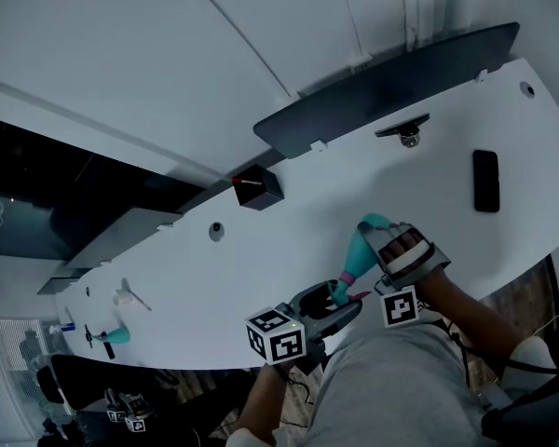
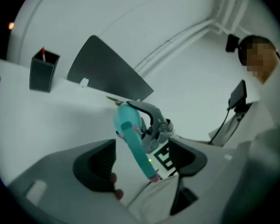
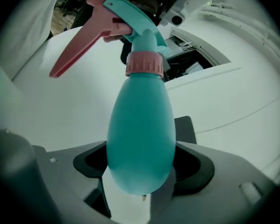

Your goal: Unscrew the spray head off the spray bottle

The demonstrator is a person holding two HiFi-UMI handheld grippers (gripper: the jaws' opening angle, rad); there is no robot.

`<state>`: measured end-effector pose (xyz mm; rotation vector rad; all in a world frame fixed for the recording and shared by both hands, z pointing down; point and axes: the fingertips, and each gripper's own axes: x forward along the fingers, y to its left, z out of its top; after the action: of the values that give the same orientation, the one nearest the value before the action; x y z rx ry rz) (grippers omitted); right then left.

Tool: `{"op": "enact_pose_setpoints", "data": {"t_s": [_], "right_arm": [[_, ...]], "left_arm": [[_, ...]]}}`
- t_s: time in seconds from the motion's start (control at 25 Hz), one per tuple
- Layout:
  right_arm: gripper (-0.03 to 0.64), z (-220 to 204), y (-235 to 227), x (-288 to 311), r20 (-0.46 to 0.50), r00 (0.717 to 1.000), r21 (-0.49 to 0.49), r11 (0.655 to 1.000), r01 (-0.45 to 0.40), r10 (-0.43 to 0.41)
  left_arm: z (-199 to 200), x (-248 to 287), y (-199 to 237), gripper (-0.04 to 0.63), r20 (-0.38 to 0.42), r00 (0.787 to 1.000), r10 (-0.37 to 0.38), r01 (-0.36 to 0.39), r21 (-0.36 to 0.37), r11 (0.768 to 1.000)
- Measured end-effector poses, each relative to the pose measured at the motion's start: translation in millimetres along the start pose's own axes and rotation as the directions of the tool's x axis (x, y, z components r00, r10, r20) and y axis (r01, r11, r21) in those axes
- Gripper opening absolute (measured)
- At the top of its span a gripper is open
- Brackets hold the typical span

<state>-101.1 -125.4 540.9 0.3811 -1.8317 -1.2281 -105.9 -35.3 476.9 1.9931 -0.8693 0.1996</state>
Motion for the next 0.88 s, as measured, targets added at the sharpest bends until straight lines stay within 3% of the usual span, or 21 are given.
{"op": "enact_pose_setpoints", "data": {"t_s": [0.08, 0.12, 0.16, 0.2, 0.24, 0.28, 0.36, 0.4, 0.44, 0.48, 0.52, 0.6, 0.72, 0.76, 0.8, 0.84, 0.88], "right_arm": [[0.413, 1.3, 15.4, 3.6, 0.040, 0.993, 0.075, 0.990, -0.117, 0.115], [0.413, 1.7, 23.5, 4.4, 0.063, 0.982, 0.107, 0.977, -0.186, 0.180], [0.413, 1.5, 32.1, 4.6, 0.085, 0.965, 0.128, 0.958, -0.257, 0.248], [0.413, 1.3, 40.0, 4.1, 0.107, 0.945, 0.140, 0.936, -0.323, 0.310], [0.413, 1.8, 46.4, 2.8, 0.132, 0.923, 0.146, 0.914, -0.380, 0.362], [0.413, 3.2, 51.5, 0.8, 0.158, 0.901, 0.145, 0.893, -0.427, 0.405], [0.413, 8.3, 59.6, -4.7, 0.202, 0.854, 0.128, 0.852, -0.508, 0.479], [0.413, 11.6, 63.3, -7.6, 0.217, 0.827, 0.118, 0.827, -0.550, 0.519], [0.413, 15.1, 66.7, -10.4, 0.227, 0.798, 0.112, 0.799, -0.591, 0.558], [0.413, 18.6, 69.4, -12.9, 0.232, 0.771, 0.109, 0.772, -0.626, 0.593], [0.413, 21.8, 71.0, -15.0, 0.233, 0.752, 0.106, 0.752, -0.650, 0.617], [0.413, 26.8, 69.8, -17.0, 0.225, 0.744, 0.092, 0.746, -0.659, 0.629], [0.413, 33.7, 59.6, -17.1, 0.222, 0.773, 0.073, 0.781, -0.620, 0.594], [0.413, 35.9, 55.8, -17.3, 0.222, 0.785, 0.071, 0.793, -0.605, 0.578], [0.413, 36.9, 52.2, -17.1, 0.216, 0.800, 0.064, 0.809, -0.584, 0.560], [0.413, 36.6, 48.5, -16.3, 0.206, 0.819, 0.054, 0.829, -0.557, 0.536], [0.413, 35.8, 44.4, -15.1, 0.199, 0.838, 0.044, 0.850, -0.525, 0.507]], "left_arm": [[3.2, -14.8, 2.3, 0.374, 0.002, 0.996, 0.090, -0.089, 0.183, 0.979], [5.8, -25.2, 4.4, 0.379, 0.006, 0.989, 0.150, -0.145, 0.305, 0.941], [8.1, -35.8, 7.0, 0.379, 0.010, 0.975, 0.220, -0.201, 0.445, 0.873], [10.0, -45.2, 10.0, 0.379, 0.017, 0.955, 0.296, -0.248, 0.591, 0.767], [11.0, -52.3, 13.1, 0.379, 0.029, 0.928, 0.372, -0.274, 0.730, 0.626], [11.1, -56.4, 16.0, 0.379, 0.045, 0.896, 0.442, -0.267, 0.850, 0.454], [7.7, -55.4, 22.3, 0.367, 0.092, 0.825, 0.557, -0.149, 0.987, 0.059], [4.5, -51.0, 24.5, 0.353, 0.118, 0.797, 0.592, -0.060, 0.991, -0.117], [1.3, -44.3, 23.8, 0.339, 0.139, 0.786, 0.602, 0.016, 0.969, -0.245], [-1.9, -36.1, 19.2, 0.325, 0.150, 0.794, 0.589, 0.061, 0.945, -0.322], [-5.1, -28.0, 12.9, 0.310, 0.151, 0.811, 0.565, 0.080, 0.929, -0.362], [-10.5, -14.9, 5.2, 0.282, 0.150, 0.830, 0.537, 0.093, 0.912, -0.398], [-15.4, -1.1, 9.3, 0.269, 0.158, 0.826, 0.542, 0.118, 0.891, -0.439], [-16.0, 1.7, 9.7, 0.233, 0.170, 0.826, 0.537, 0.116, 0.881, -0.458], [-16.3, 2.9, 9.8, 0.171, 0.179, 0.826, 0.535, 0.111, 0.879, -0.464], [-16.2, 2.5, 10.0, 0.143, 0.178, 0.821, 0.543, 0.104, 0.888, -0.448], [-14.8, 1.1, 10.3, 0.134, 0.172, 0.814, 0.555, 0.091, 0.905, -0.414]]}}
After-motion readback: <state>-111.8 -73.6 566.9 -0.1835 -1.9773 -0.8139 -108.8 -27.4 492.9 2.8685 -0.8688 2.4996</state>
